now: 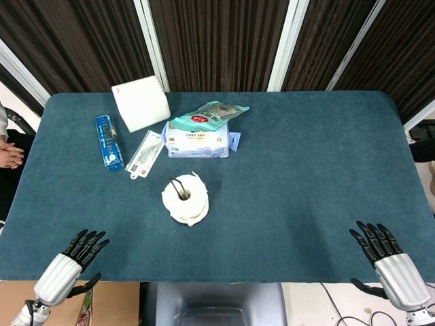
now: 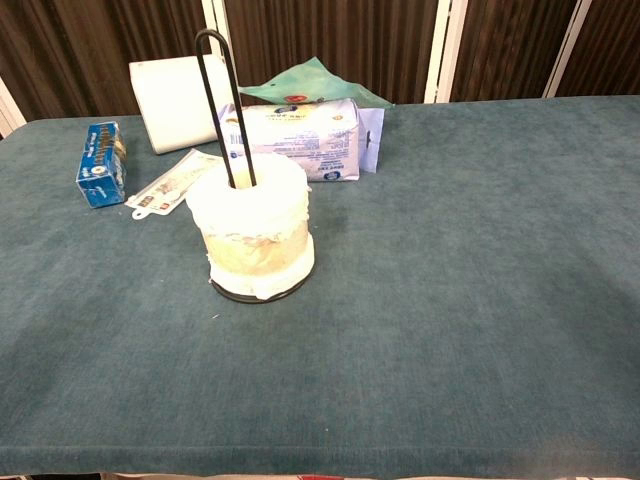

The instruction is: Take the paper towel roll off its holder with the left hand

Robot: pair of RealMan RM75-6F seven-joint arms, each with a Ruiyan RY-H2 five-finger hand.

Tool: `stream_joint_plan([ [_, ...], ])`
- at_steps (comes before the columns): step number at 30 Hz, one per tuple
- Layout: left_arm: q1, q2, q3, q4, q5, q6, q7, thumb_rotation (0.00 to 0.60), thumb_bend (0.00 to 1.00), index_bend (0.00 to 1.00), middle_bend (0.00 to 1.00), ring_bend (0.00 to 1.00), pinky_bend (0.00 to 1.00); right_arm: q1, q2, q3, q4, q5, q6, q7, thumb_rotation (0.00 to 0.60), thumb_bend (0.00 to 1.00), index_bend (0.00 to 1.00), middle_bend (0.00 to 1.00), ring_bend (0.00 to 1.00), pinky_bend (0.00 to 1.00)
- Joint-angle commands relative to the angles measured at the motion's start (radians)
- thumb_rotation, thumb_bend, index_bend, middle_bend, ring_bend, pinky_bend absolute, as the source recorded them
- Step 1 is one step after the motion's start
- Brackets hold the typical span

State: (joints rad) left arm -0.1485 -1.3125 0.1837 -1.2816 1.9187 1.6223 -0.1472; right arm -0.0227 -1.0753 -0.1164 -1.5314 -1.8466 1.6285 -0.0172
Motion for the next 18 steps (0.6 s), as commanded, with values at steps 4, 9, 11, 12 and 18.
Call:
stream_joint_plan([
  [4, -0.012, -0.015, -0.009, 0.01, -0.007, 0.005, -0.052, 0.6, 0.36, 0.0, 0.0, 0.0, 0.0, 0.001, -0.001, 0.001, -0.003, 0.004, -0.005, -0.002, 0.6, 0.06, 0.0, 0.0, 0.0, 0.0],
  [9, -0.066, -0.113, -0.043, 0.04, -0.016, 0.017, -0.301, 0.6, 0.36, 0.0, 0.0, 0.0, 0.0, 0.003, -0.001, 0.009, -0.011, 0.019, -0.008, 0.001, 0.6, 0.06, 0.0, 0.0, 0.0, 0.0],
  [11, -0.094, -0.152, -0.057, 0.036, -0.028, -0.013, -0.352, 0.6, 0.36, 0.0, 0.0, 0.0, 0.0, 0.006, -0.001, 0.01, -0.015, 0.022, -0.014, 0.001, 0.6, 0.06, 0.0, 0.0, 0.0, 0.0],
  [12, -0.11, -0.179, -0.069, 0.022, -0.041, -0.033, -0.38, 0.6, 0.36, 0.0, 0.0, 0.0, 0.0, 0.007, -0.002, 0.01, -0.016, 0.022, -0.017, -0.003, 0.6, 0.06, 0.0, 0.0, 0.0, 0.0],
  [18, -0.198, -0.276, -0.135, -0.081, -0.151, -0.221, -0.356, 0.6, 0.32, 0.0, 0.0, 0.0, 0.0, 0.017, -0.002, 0.013, -0.023, 0.035, -0.042, -0.013, 0.6, 0.06, 0.0, 0.0, 0.0, 0.0],
])
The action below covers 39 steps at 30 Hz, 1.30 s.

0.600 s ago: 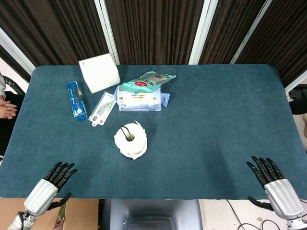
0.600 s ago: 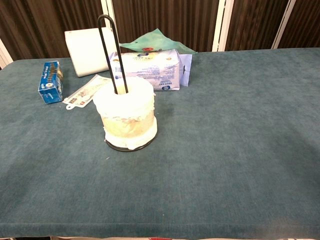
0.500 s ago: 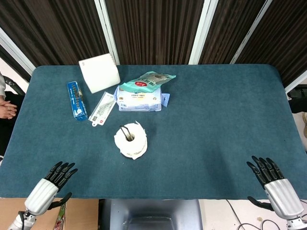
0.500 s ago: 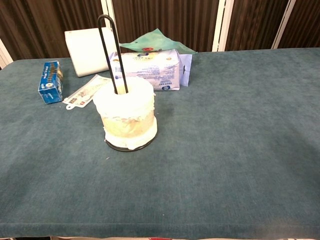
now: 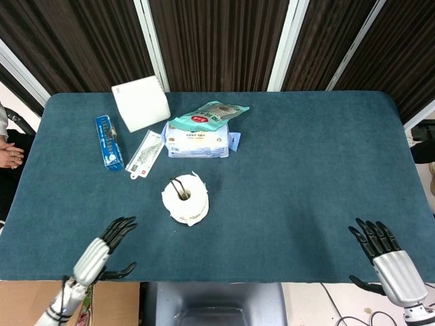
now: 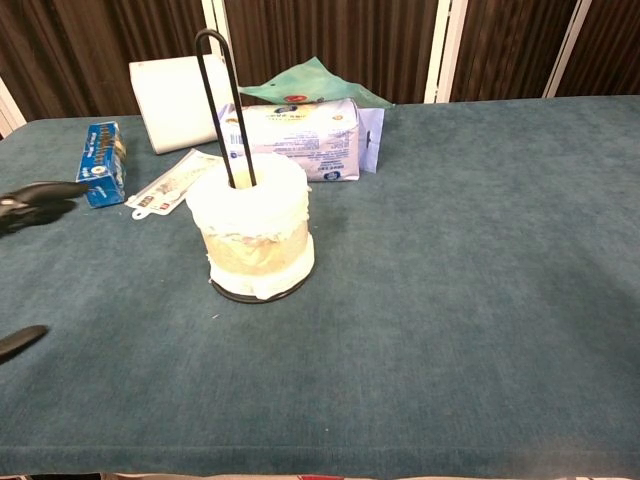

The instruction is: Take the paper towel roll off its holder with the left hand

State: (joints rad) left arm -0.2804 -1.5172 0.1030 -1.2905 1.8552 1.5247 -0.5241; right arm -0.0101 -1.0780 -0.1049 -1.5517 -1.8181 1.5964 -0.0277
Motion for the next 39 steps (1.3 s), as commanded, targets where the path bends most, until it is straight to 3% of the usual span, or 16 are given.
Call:
stream_joint_plan([
  [1, -0.078, -0.083, -0.066, -0.093, -0.114, -0.157, 0.024, 0.599, 0.32, 0.0, 0.0, 0.0, 0.0, 0.007, 0.001, 0.003, -0.005, 0.01, -0.016, -0.002, 0.6, 0.06, 0.0, 0.0, 0.0, 0.0],
  [6, -0.133, -0.161, -0.163, -0.111, -0.248, -0.262, 0.052, 0.536, 0.31, 0.0, 0.0, 0.0, 0.0, 0.02, 0.013, 0.001, -0.01, 0.012, -0.032, 0.024, 0.6, 0.06, 0.0, 0.0, 0.0, 0.0],
  [12, -0.183, -0.266, -0.262, -0.051, -0.378, -0.326, 0.093, 0.536, 0.31, 0.0, 0.0, 0.0, 0.0, 0.019, 0.026, 0.005, -0.002, 0.026, -0.025, 0.058, 0.6, 0.06, 0.0, 0.0, 0.0, 0.0],
  [18, -0.205, -0.326, -0.275, -0.009, -0.422, -0.358, 0.114, 0.542, 0.31, 0.0, 0.0, 0.0, 0.0, 0.018, 0.034, 0.011, -0.001, 0.042, -0.018, 0.08, 0.6, 0.06, 0.0, 0.0, 0.0, 0.0],
  [30, -0.246, -0.43, -0.352, 0.08, -0.509, -0.364, 0.164, 0.597, 0.31, 0.0, 0.0, 0.0, 0.0, 0.016, 0.046, 0.012, 0.004, 0.047, -0.01, 0.107, 0.6, 0.06, 0.0, 0.0, 0.0, 0.0],
  [35, -0.253, -0.46, -0.373, 0.114, -0.529, -0.348, 0.183, 0.6, 0.34, 0.0, 0.0, 0.04, 0.17, 0.014, 0.048, 0.013, 0.006, 0.048, -0.005, 0.116, 0.6, 0.06, 0.0, 0.0, 0.0, 0.0],
  [37, -0.251, -0.462, -0.378, 0.106, -0.538, -0.346, 0.182, 0.6, 0.35, 0.01, 0.05, 0.16, 0.26, 0.015, 0.049, 0.012, 0.007, 0.044, -0.004, 0.12, 0.6, 0.06, 0.0, 0.0, 0.0, 0.0],
  [39, -0.251, -0.459, -0.379, 0.094, -0.542, -0.347, 0.182, 0.6, 0.38, 0.13, 0.19, 0.33, 0.38, 0.014, 0.049, 0.011, 0.008, 0.043, -0.003, 0.121, 0.6, 0.06, 0.0, 0.0, 0.0, 0.0],
])
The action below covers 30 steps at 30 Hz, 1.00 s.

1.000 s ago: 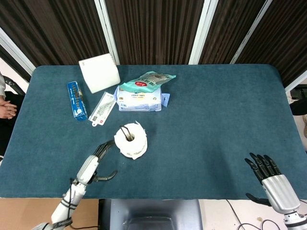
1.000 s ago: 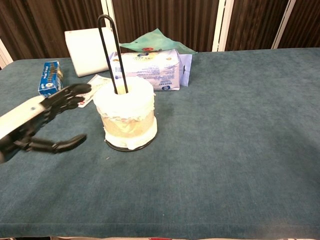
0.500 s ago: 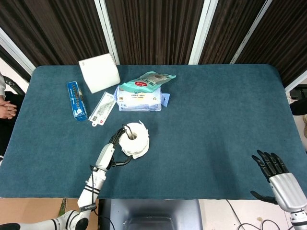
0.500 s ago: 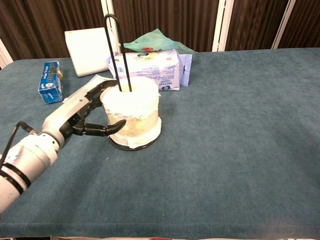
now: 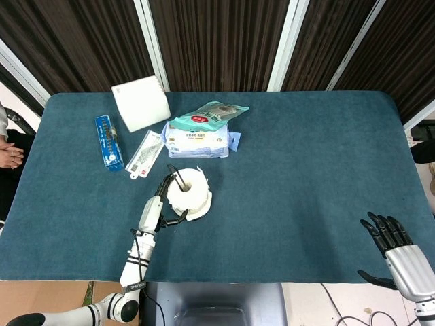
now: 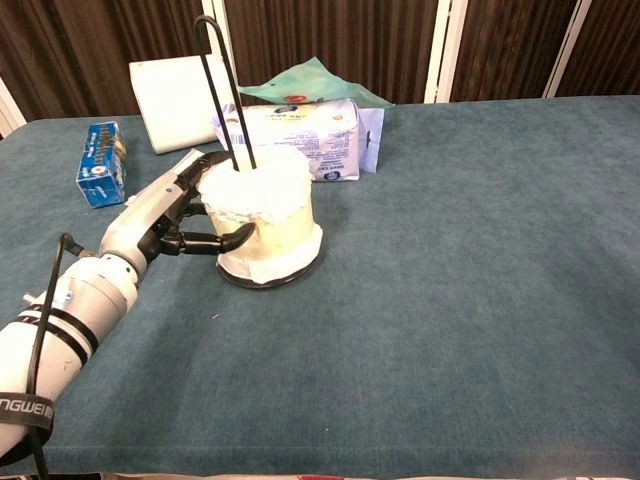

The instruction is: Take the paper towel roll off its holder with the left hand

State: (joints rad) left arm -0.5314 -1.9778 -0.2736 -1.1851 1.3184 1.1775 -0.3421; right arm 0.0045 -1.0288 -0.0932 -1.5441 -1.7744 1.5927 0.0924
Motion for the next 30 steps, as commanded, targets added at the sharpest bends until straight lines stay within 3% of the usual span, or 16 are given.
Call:
stream_joint_plan([
  [1, 0.001, 0.003, -0.003, -0.017, -0.003, 0.004, -0.002, 0.6, 0.39, 0.2, 0.25, 0.39, 0.44, -0.001, 0.0, 0.0, 0.0, -0.001, 0.002, 0.002, 0.6, 0.06, 0.0, 0.0, 0.0, 0.0],
  [5, 0.008, 0.004, -0.002, -0.037, 0.014, 0.038, -0.015, 0.6, 0.44, 0.42, 0.47, 0.57, 0.61, -0.002, 0.002, 0.0, 0.001, -0.001, 0.005, 0.006, 0.6, 0.06, 0.0, 0.0, 0.0, 0.0],
  [11, 0.008, 0.013, -0.006, -0.092, 0.069, 0.111, -0.022, 0.6, 0.49, 0.54, 0.6, 0.69, 0.73, -0.001, 0.004, -0.002, 0.002, -0.005, 0.006, 0.012, 0.6, 0.06, 0.0, 0.0, 0.0, 0.0],
  [17, -0.003, 0.056, -0.052, -0.221, 0.124, 0.189, -0.009, 0.6, 0.5, 0.55, 0.6, 0.69, 0.73, -0.005, 0.01, -0.005, 0.007, -0.01, 0.016, 0.028, 0.6, 0.06, 0.0, 0.0, 0.0, 0.0],
  [23, -0.027, 0.143, -0.164, -0.429, 0.138, 0.237, 0.049, 0.6, 0.5, 0.54, 0.6, 0.69, 0.73, -0.006, 0.016, -0.008, 0.013, -0.019, 0.025, 0.046, 0.6, 0.06, 0.0, 0.0, 0.0, 0.0],
  [30, -0.045, 0.238, -0.291, -0.65, 0.076, 0.242, 0.121, 0.6, 0.49, 0.54, 0.59, 0.69, 0.72, -0.007, 0.017, -0.01, 0.016, -0.025, 0.03, 0.05, 0.6, 0.06, 0.0, 0.0, 0.0, 0.0],
])
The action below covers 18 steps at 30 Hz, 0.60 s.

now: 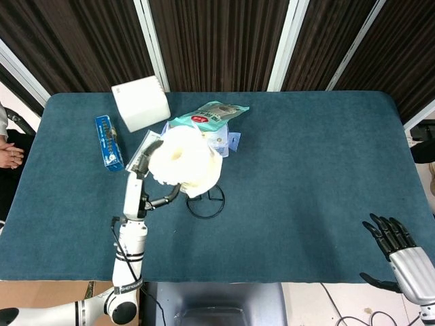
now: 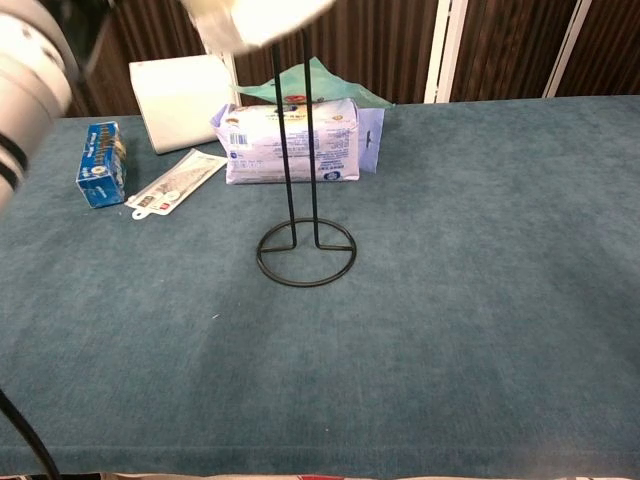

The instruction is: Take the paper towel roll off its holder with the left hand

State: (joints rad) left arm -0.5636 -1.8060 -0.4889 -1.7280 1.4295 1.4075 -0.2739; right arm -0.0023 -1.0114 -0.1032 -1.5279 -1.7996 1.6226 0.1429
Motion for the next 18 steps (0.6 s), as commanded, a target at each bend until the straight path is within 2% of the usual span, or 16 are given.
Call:
stream_joint_plan([
  [1, -0.01, 0.089, -0.089, -0.129, -0.041, 0.014, 0.067, 0.6, 0.49, 0.54, 0.59, 0.69, 0.72, 0.001, 0.0, 0.0, 0.0, 0.001, -0.002, -0.001, 0.6, 0.06, 0.0, 0.0, 0.0, 0.0],
  [4, 0.011, 0.145, -0.11, -0.142, -0.058, 0.022, 0.069, 0.6, 0.49, 0.54, 0.59, 0.69, 0.72, 0.002, -0.001, 0.001, -0.001, 0.003, -0.004, -0.003, 0.6, 0.06, 0.0, 0.0, 0.0, 0.0],
  [6, 0.035, 0.183, -0.1, -0.102, -0.061, 0.027, 0.054, 0.6, 0.49, 0.54, 0.59, 0.69, 0.72, 0.002, -0.001, -0.001, -0.003, -0.001, -0.005, -0.004, 0.6, 0.06, 0.0, 0.0, 0.0, 0.0],
  [11, 0.101, 0.214, -0.017, 0.047, -0.089, 0.018, -0.086, 0.6, 0.49, 0.54, 0.59, 0.69, 0.72, 0.003, -0.004, -0.001, -0.008, -0.006, -0.003, -0.009, 0.6, 0.06, 0.0, 0.0, 0.0, 0.0],
  [16, 0.14, 0.175, 0.093, 0.245, -0.065, 0.014, -0.213, 0.6, 0.49, 0.54, 0.59, 0.68, 0.71, 0.009, -0.008, -0.002, -0.018, -0.01, -0.017, -0.023, 0.6, 0.06, 0.0, 0.0, 0.0, 0.0],
  [18, 0.141, 0.166, 0.105, 0.271, -0.058, 0.015, -0.228, 0.6, 0.49, 0.53, 0.57, 0.66, 0.69, 0.01, -0.009, -0.002, -0.019, -0.01, -0.019, -0.026, 0.6, 0.06, 0.0, 0.0, 0.0, 0.0],
])
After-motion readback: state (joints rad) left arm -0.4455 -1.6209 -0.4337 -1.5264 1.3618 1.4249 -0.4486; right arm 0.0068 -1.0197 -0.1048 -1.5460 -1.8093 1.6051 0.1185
